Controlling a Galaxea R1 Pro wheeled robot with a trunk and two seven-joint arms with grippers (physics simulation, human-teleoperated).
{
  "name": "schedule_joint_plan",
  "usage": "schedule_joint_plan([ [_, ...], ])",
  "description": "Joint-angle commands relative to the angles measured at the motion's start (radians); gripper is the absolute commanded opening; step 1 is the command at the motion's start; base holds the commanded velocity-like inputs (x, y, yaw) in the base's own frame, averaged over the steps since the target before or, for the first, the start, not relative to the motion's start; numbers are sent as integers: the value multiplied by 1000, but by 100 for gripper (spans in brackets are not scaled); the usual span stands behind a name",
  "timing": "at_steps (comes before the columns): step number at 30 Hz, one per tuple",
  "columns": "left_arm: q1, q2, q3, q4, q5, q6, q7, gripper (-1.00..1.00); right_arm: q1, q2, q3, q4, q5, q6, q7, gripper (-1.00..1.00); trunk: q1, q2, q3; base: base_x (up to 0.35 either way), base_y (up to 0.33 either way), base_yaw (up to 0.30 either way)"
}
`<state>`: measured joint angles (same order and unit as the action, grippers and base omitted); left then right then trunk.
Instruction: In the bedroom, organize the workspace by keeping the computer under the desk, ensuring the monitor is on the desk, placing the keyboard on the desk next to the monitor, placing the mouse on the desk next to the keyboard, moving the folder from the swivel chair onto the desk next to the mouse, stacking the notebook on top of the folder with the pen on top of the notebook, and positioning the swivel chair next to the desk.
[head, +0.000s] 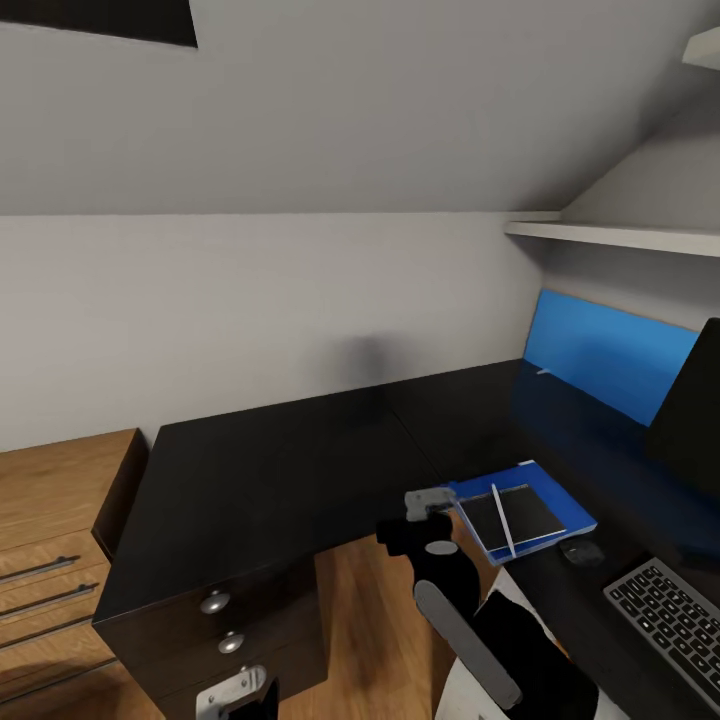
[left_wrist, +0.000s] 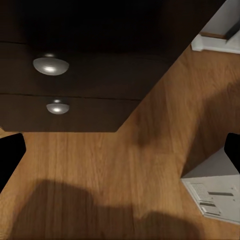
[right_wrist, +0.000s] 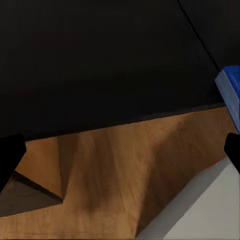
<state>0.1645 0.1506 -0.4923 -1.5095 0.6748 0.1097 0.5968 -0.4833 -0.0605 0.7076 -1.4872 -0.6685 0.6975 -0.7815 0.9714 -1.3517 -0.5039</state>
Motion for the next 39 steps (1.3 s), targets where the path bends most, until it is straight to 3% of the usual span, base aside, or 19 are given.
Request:
schedule_joint_plan([
  [1,0,1,0,7,2,4,6,100,-1,29,52,16,-11,-11,-8,100,0,-1,-1,0,0,0],
  [5,-1,1,2,15,2,4,7,100,10,34,62,23,-12,-34,-8,100,0,-1,-1,0,0,0],
  [6,0,0,22,45,2,4,4,100,41,35,65,67,-13,-71,-7,100,0,-1,-1,0,0,8],
  [7,0,0,35,59,2,5,-1,100,62,34,67,171,-11,-157,-6,100,0,-1,-1,-130,0,209],
  [9,0,0,37,61,2,5,-1,100,72,34,68,211,-9,-180,-5,100,0,-1,-1,-217,0,237],
  [11,-1,0,38,61,2,5,0,100,83,33,93,286,-6,-231,-4,100,0,-1,-1,-301,0,265],
  [20,-1,0,38,63,2,6,5,100,87,28,171,371,-3,-351,-5,100,0,-1,-1,-329,0,274],
  [24,0,0,38,64,2,6,6,100,88,27,179,411,-2,-411,-4,100,0,-1,-1,-336,-25,276],
  [35,0,0,38,64,2,5,5,100,87,22,181,467,0,-443,-5,100,0,-1,-1,-330,-111,94],
  [39,0,1,38,64,2,5,5,100,87,17,181,516,1,-507,-4,100,0,-1,-1,-283,-146,8],
])
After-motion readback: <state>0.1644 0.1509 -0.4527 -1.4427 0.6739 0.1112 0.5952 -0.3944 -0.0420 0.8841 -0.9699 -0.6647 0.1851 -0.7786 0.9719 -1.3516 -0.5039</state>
